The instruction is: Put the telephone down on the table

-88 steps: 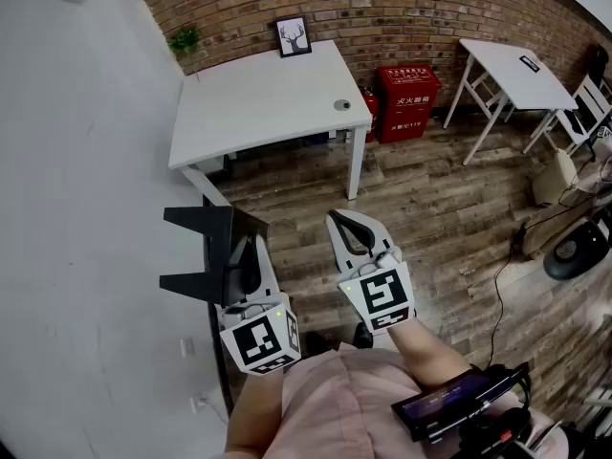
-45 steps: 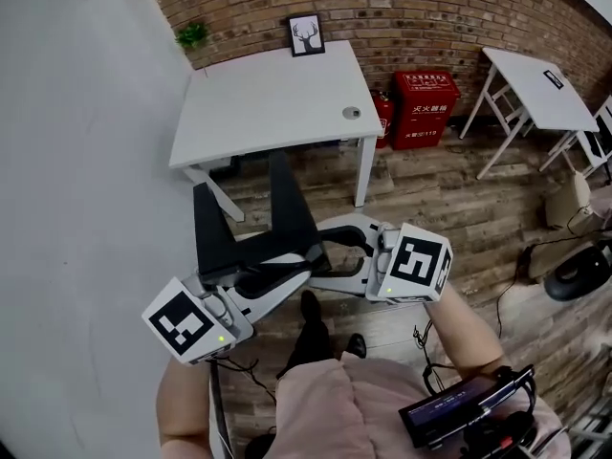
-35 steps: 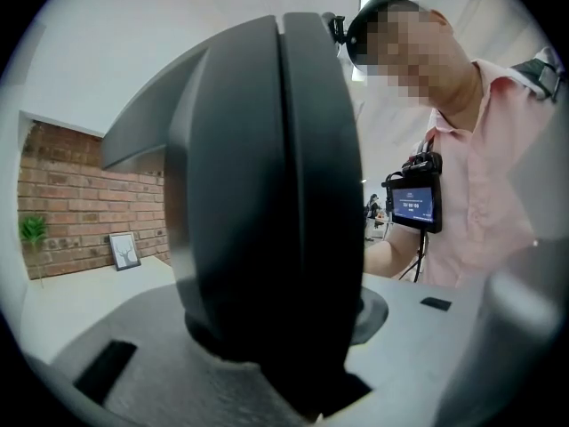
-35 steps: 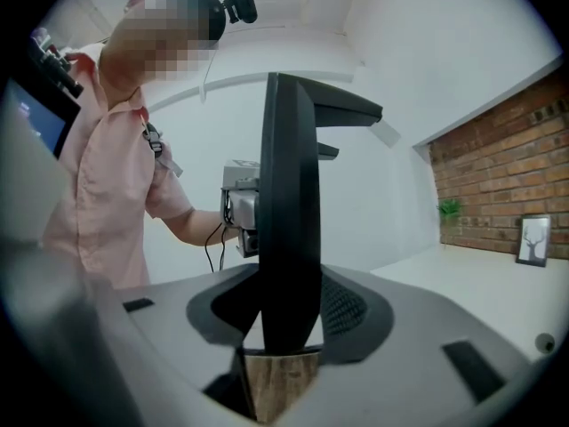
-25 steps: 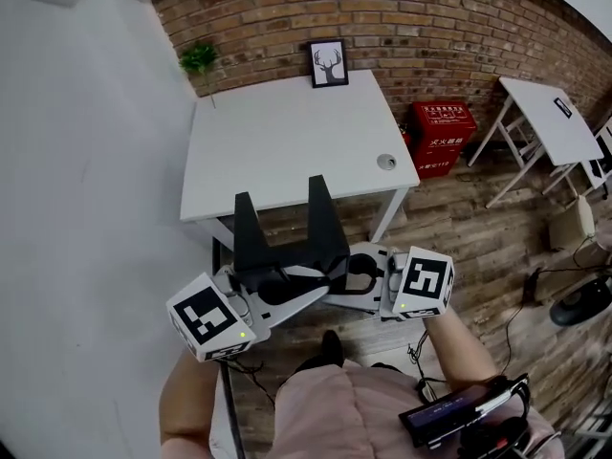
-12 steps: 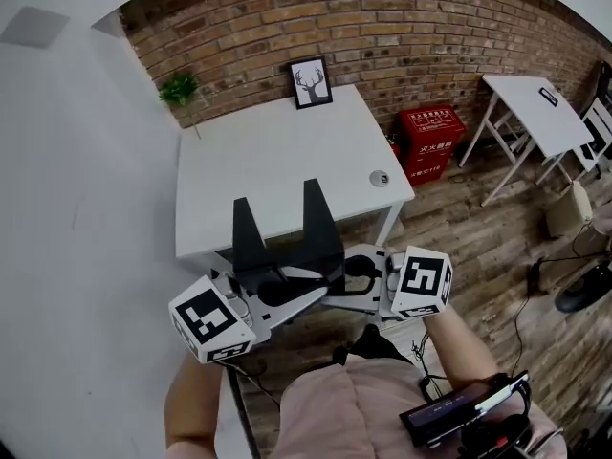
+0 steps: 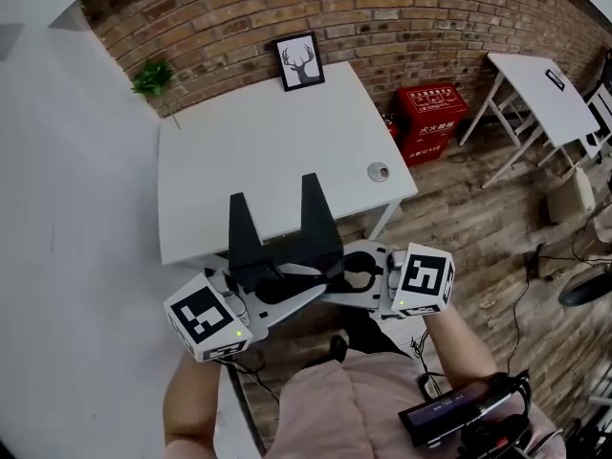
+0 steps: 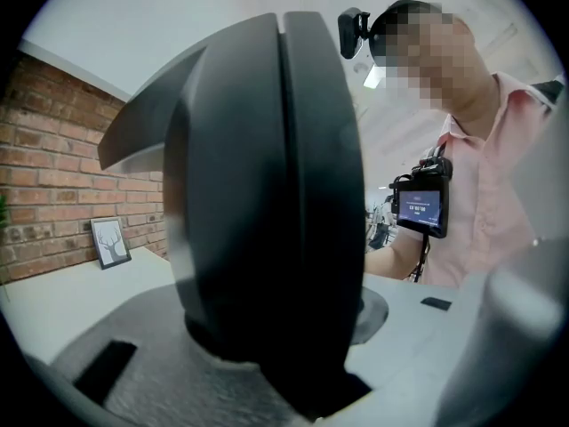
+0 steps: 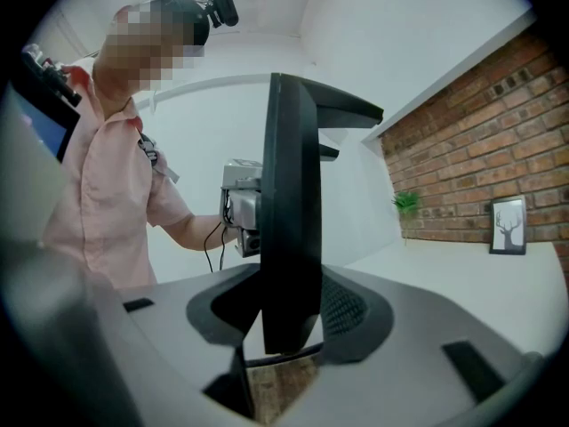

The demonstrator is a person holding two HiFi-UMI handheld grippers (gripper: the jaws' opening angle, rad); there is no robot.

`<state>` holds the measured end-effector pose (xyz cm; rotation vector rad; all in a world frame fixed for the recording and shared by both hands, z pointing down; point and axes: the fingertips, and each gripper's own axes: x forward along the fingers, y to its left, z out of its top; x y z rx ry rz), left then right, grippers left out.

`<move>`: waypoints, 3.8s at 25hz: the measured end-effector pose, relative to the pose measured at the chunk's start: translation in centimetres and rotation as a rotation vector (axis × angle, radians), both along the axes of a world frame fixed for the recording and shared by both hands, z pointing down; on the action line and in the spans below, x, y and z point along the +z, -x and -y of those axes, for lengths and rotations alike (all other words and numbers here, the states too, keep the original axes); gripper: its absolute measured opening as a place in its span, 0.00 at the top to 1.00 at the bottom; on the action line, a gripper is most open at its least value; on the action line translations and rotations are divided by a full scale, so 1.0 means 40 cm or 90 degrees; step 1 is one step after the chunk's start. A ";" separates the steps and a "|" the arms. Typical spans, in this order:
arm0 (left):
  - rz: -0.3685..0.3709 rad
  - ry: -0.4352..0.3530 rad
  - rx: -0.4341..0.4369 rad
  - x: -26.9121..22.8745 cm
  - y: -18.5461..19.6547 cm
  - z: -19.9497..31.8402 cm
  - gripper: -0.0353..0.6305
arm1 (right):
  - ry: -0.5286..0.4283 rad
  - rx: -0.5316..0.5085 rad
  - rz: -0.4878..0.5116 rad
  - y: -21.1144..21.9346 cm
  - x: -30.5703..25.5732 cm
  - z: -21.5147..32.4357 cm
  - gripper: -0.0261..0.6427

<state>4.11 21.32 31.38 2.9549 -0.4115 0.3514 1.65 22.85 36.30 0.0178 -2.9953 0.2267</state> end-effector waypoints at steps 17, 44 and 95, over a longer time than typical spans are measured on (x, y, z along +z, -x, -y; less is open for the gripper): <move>0.017 0.028 -0.042 0.023 -0.009 0.396 0.69 | 0.027 -0.044 0.016 -0.009 0.020 0.386 0.70; 0.004 0.029 -0.082 0.016 0.153 0.737 0.69 | 0.026 -0.085 -0.004 0.148 0.004 0.730 0.70; -0.045 0.271 -0.036 0.339 0.325 1.024 0.69 | 0.267 -0.018 -0.066 0.311 0.308 0.983 0.69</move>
